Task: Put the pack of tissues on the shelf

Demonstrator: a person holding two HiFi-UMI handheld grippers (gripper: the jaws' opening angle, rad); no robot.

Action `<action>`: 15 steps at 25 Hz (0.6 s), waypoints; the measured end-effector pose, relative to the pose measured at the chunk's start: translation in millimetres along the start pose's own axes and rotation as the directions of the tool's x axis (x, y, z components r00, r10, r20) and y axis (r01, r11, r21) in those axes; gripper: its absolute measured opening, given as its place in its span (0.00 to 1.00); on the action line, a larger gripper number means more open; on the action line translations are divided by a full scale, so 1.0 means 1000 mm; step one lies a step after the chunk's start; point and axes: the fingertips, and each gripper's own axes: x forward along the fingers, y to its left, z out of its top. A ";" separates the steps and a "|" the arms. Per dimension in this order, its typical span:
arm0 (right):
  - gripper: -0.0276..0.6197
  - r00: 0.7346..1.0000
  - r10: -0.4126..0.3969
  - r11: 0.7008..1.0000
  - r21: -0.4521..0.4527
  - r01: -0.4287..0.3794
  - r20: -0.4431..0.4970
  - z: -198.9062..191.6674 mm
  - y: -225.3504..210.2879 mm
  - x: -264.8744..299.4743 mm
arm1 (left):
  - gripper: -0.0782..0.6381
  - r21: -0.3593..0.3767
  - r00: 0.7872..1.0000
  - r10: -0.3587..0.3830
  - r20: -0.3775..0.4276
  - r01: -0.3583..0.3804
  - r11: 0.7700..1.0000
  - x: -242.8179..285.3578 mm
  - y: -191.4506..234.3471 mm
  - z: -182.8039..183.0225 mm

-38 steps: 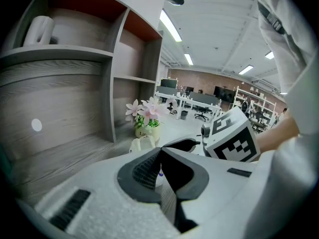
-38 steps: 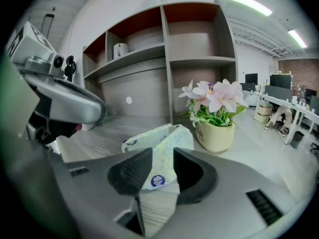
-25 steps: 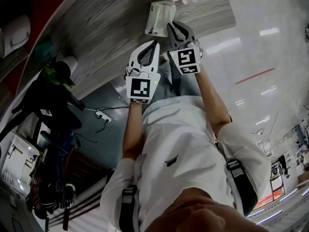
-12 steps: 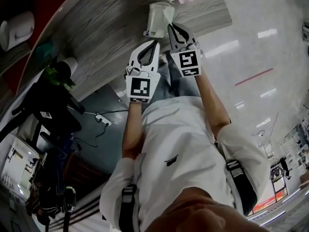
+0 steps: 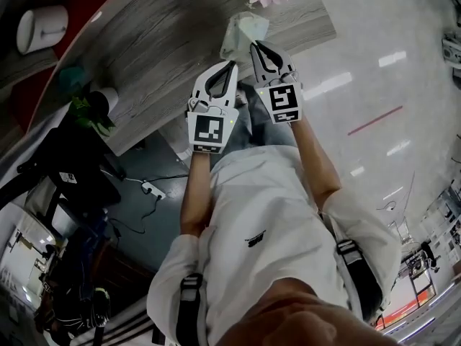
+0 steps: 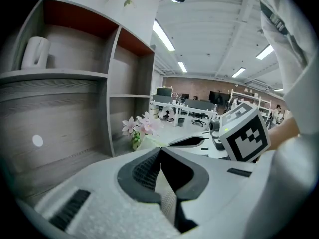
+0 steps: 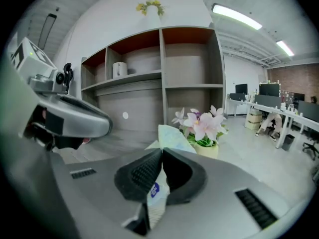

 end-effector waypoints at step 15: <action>0.09 0.988 -0.064 0.997 -0.030 0.069 0.141 0.079 -0.014 -0.043 | 0.15 0.039 0.996 -0.009 0.091 0.006 0.999 -0.015 -0.001 0.049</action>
